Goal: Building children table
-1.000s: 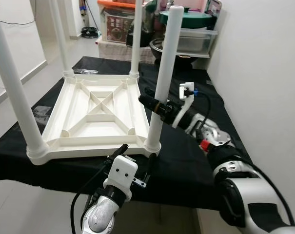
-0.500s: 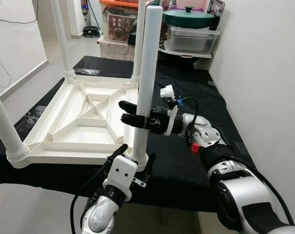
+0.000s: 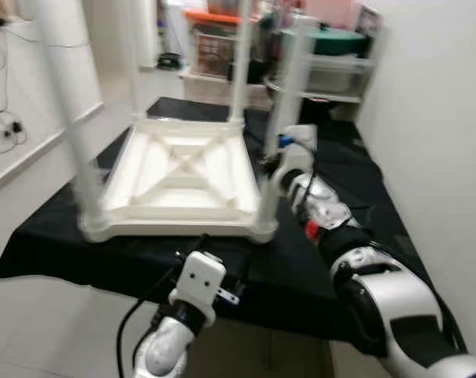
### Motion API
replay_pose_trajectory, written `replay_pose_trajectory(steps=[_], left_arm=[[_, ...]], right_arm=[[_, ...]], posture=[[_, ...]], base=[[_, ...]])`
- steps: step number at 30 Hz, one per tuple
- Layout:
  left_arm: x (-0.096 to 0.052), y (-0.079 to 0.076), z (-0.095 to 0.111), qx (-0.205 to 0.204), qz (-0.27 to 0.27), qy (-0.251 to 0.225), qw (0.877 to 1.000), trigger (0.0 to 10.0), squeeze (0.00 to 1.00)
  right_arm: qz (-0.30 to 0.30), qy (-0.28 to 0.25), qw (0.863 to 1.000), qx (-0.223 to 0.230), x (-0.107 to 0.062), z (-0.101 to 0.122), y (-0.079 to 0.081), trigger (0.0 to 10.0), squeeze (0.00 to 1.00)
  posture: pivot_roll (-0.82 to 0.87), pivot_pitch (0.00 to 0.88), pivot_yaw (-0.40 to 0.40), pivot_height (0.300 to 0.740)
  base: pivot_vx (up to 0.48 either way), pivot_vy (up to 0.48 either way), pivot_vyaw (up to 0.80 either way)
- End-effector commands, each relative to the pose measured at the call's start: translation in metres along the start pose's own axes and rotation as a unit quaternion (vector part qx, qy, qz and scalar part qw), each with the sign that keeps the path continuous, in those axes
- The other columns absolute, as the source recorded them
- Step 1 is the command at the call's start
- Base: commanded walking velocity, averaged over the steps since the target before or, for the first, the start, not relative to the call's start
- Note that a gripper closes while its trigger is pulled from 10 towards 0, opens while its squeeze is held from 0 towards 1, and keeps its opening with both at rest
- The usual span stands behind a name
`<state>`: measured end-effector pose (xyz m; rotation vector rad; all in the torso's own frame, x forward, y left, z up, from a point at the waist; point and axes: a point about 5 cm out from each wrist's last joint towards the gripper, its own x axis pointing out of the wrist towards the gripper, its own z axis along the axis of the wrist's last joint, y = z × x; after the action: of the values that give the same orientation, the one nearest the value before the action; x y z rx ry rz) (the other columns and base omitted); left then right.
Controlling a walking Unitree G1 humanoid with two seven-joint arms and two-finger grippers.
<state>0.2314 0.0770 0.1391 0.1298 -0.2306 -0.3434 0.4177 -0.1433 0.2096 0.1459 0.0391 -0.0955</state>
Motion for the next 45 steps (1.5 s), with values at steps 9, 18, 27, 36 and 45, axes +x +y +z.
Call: replay_pose_trajectory(steps=[9,18,27,36,45], left_arm=[[-0.001,-0.003,-0.003,0.002,-0.008,0.007,1.000,10.0,0.00],[0.001,-0.004,-0.002,0.001,-0.007,0.006,1.000,10.0,0.00],[0.001,-0.003,-0.001,0.001,-0.006,0.004,1.000,10.0,0.00],[0.000,-0.003,0.000,0.001,-0.006,0.005,1.000,10.0,0.00],[0.001,-0.002,-0.001,0.001,-0.005,0.006,1.000,10.0,0.00]], right_arm=[[-0.055,0.017,0.998,0.031,-0.007,-0.021,0.007,10.0,0.00],[0.224,0.011,0.963,0.146,-0.010,-0.013,0.044,10.0,0.00],[0.490,0.032,0.862,0.126,-0.029,-0.014,0.033,10.0,0.00],[0.676,0.075,0.733,0.017,-0.057,-0.026,0.053,4.2,0.00],[0.600,0.067,0.796,-0.039,-0.046,-0.036,0.064,0.0,0.00]], posture=[[0.09,0.004,-0.119,0.740],[0.09,0.014,-0.125,0.740],[0.09,0.019,-0.128,0.740],[0.09,0.026,-0.123,0.740],[0.09,0.027,-0.126,0.740]], base=[[0.000,0.000,0.00],[0.000,0.000,0.00],[0.000,0.000,0.00],[0.000,0.000,0.00],[0.000,0.000,0.00]])
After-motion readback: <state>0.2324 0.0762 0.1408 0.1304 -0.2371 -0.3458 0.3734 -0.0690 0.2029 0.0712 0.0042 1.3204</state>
